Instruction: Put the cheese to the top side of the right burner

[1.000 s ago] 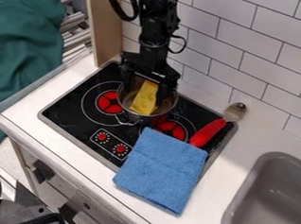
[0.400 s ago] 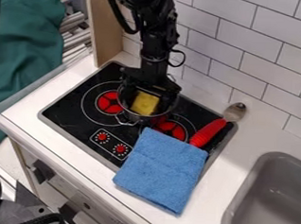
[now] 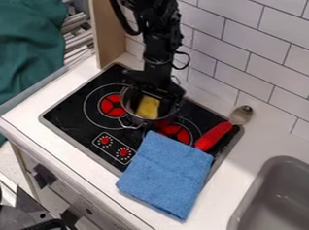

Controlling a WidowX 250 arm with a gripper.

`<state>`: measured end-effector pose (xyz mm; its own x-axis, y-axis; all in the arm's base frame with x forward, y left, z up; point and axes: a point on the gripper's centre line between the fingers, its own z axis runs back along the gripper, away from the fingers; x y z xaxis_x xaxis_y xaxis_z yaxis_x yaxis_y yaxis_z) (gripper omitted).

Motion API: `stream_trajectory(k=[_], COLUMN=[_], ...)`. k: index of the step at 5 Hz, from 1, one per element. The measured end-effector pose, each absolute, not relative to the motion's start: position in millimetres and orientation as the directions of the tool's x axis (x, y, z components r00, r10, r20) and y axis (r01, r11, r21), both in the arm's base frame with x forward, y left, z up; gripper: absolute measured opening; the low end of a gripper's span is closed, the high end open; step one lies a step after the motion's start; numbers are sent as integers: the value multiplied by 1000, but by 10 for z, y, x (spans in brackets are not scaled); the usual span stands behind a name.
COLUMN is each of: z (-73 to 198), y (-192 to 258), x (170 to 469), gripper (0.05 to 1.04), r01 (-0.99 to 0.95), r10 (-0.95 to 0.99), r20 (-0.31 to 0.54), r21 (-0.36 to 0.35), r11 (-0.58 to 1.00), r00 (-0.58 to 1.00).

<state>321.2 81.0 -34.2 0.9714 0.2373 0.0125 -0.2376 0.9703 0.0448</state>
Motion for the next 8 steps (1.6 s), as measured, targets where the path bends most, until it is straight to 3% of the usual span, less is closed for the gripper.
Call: stream_trajectory(k=[2, 3, 4, 7, 8], z=[186, 218, 217, -243, -288], y=[458, 208, 31, 24, 34], x=[3256, 3278, 3328, 3539, 3565], gripper=[702, 702, 702, 702, 759], r01=[-159, -115, -93, -105, -85], r10=[145, 98, 77, 102, 83], r20=[143, 149, 152, 63, 44], r21=[93, 107, 103, 42, 45], r11=[983, 988, 990, 994, 995], r00=[979, 984, 985, 993, 996])
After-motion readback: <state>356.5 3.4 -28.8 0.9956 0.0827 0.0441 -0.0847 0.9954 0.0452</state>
